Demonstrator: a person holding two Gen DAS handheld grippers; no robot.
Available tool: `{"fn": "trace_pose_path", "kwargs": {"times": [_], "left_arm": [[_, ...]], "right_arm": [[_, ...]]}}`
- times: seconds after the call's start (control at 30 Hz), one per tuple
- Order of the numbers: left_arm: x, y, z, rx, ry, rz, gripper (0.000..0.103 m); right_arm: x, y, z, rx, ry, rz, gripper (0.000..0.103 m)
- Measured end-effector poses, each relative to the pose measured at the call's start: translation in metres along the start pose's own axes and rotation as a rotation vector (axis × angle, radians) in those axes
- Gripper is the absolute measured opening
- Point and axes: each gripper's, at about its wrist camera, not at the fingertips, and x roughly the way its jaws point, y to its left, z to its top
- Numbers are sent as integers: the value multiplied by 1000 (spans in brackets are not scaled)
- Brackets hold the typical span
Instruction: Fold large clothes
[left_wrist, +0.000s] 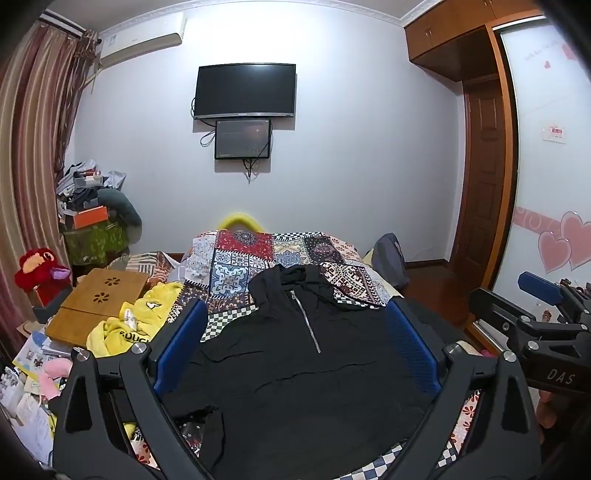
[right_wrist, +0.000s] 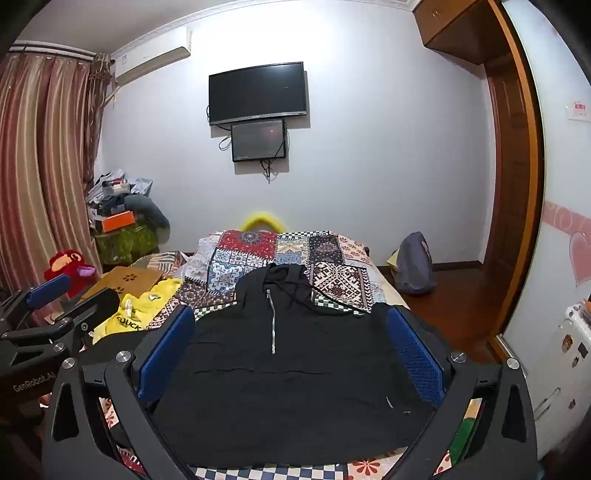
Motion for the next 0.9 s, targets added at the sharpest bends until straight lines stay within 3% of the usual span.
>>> {"fn": "trace_pose_path", "kwargs": {"times": [0.9], "left_arm": [[-4,-5,1,10,-6,4,98]], "right_arm": [[-1,-5,2,8,5,0,103]]}}
